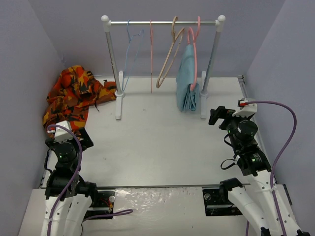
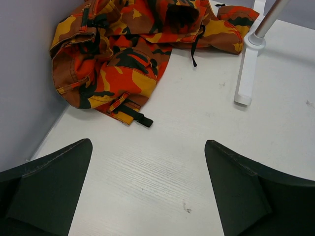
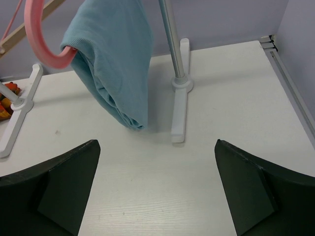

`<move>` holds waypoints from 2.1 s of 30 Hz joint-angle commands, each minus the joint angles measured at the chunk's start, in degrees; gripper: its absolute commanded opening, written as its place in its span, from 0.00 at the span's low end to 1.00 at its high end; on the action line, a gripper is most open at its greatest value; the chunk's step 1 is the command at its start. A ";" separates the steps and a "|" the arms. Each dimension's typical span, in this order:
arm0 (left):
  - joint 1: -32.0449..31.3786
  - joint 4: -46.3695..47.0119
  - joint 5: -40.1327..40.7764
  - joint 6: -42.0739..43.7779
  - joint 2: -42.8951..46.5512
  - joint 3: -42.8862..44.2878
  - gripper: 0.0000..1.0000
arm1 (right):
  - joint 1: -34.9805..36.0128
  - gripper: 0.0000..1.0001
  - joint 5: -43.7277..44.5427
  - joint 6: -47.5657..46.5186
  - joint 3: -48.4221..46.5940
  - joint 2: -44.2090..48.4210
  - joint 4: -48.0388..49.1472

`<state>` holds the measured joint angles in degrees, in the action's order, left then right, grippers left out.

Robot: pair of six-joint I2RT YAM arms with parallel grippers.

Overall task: Place the trousers on the hanger
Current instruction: Move the trousers to the center of the board

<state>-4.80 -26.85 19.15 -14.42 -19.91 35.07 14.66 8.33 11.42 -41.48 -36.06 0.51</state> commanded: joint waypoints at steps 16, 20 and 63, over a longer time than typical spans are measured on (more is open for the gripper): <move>0.44 7.42 2.38 -8.59 -23.63 8.88 0.97 | -0.19 1.00 -5.89 1.11 -5.49 -5.89 2.57; 1.65 12.89 6.50 -15.45 -36.00 10.73 0.97 | -0.15 1.00 -10.00 1.94 -5.10 -7.54 2.57; 13.55 0.61 -28.64 -32.08 -63.90 33.03 0.00 | -0.07 1.00 -19.76 1.41 -10.69 -14.84 -0.24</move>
<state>15.97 -18.30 -0.90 -40.22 -101.33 68.46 14.66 -10.51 11.93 -47.33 -48.74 -2.29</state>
